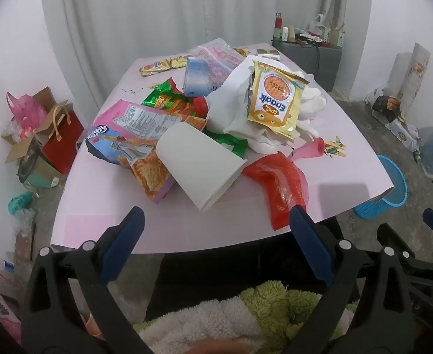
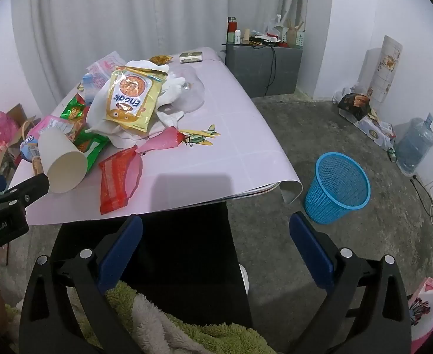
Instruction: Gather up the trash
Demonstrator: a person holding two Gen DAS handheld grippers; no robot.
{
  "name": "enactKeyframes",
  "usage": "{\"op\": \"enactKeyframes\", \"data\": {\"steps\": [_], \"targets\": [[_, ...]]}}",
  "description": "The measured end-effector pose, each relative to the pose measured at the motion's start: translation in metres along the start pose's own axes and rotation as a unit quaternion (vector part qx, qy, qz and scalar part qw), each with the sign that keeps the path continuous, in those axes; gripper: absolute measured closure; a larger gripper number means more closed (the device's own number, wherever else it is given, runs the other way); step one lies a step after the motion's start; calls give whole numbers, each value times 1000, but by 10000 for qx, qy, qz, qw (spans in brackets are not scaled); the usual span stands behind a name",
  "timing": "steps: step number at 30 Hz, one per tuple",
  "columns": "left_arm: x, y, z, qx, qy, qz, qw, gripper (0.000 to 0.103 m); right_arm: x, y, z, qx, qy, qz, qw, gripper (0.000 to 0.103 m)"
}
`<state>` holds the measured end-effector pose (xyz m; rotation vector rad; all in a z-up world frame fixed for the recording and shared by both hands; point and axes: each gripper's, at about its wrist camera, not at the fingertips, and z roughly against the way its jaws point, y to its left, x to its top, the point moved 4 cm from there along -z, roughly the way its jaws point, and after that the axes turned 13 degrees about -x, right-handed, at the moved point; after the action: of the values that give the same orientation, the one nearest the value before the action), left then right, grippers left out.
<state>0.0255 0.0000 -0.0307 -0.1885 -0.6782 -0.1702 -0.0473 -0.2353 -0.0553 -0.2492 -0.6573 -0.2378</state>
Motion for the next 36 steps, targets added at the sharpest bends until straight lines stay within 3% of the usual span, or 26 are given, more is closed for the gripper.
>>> {"op": "enactKeyframes", "data": {"steps": [36], "targets": [[0, 0, 0, -33, 39, 29, 10000, 9, 1, -1, 0, 30, -17, -36, 10000, 6]]}}
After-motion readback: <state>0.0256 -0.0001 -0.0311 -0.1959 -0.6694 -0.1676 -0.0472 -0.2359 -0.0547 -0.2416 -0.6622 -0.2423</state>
